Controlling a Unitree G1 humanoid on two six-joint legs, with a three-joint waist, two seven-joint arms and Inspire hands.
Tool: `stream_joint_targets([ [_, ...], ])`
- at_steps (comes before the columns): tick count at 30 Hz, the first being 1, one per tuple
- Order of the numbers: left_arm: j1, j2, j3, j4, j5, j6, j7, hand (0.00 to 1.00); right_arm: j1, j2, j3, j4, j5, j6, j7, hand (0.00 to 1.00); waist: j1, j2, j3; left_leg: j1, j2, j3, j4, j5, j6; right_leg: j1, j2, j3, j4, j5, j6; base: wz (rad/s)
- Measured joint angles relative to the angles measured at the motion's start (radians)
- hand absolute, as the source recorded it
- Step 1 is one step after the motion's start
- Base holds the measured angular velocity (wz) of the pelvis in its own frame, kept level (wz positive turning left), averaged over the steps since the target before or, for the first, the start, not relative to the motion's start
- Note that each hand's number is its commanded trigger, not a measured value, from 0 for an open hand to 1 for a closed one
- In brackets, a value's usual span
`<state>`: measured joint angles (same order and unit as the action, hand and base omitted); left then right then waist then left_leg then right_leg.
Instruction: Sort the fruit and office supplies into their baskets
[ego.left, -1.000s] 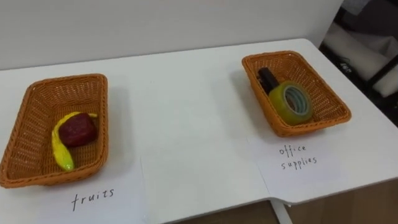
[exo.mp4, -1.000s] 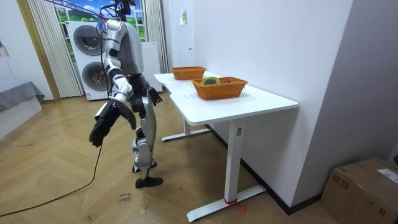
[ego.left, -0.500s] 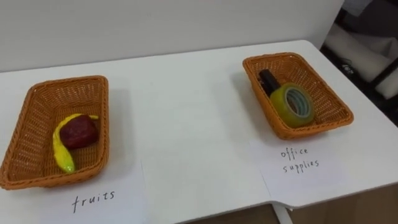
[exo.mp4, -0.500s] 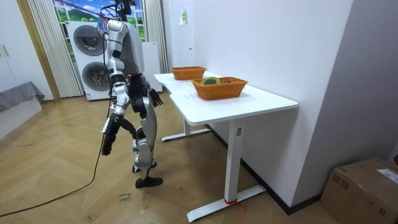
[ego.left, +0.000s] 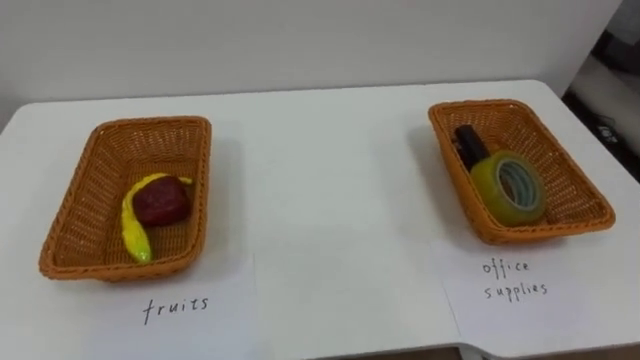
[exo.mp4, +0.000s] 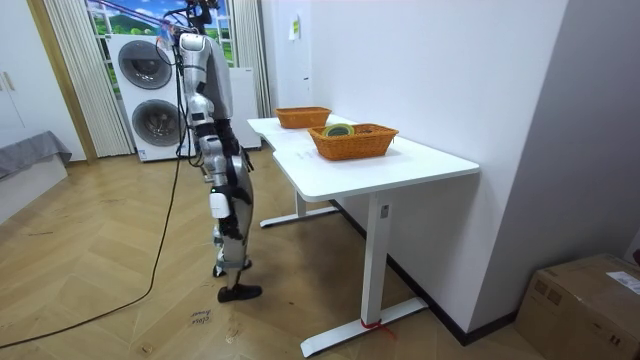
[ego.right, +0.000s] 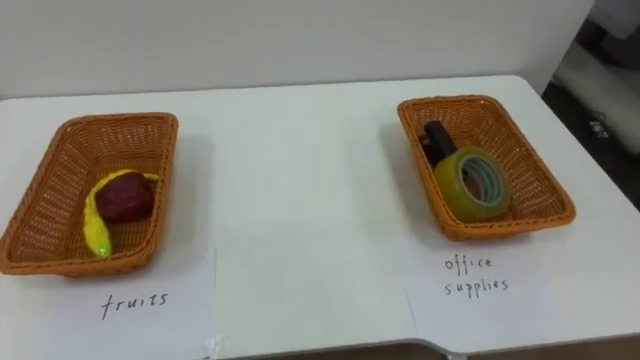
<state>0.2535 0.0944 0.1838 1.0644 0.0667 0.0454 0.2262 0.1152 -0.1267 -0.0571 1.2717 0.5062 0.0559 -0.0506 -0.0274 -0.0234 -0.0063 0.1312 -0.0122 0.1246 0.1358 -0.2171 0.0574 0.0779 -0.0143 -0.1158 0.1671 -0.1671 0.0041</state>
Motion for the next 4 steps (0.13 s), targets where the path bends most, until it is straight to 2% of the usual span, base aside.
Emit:
stream_joint_targets([
  [4,0.007,-0.003,-0.032,-0.003,-0.012,0.0,0.008,0.0,-0.023,0.004,0.039,-0.007,-0.108,-0.001,0.011,0.0,0.011,0.006,0.0041,-0.001,-0.001,-0.023,0.0,-0.002,0.0,0.016,-0.001,-0.022,-0.015,0.001,0.001,0.16],
])
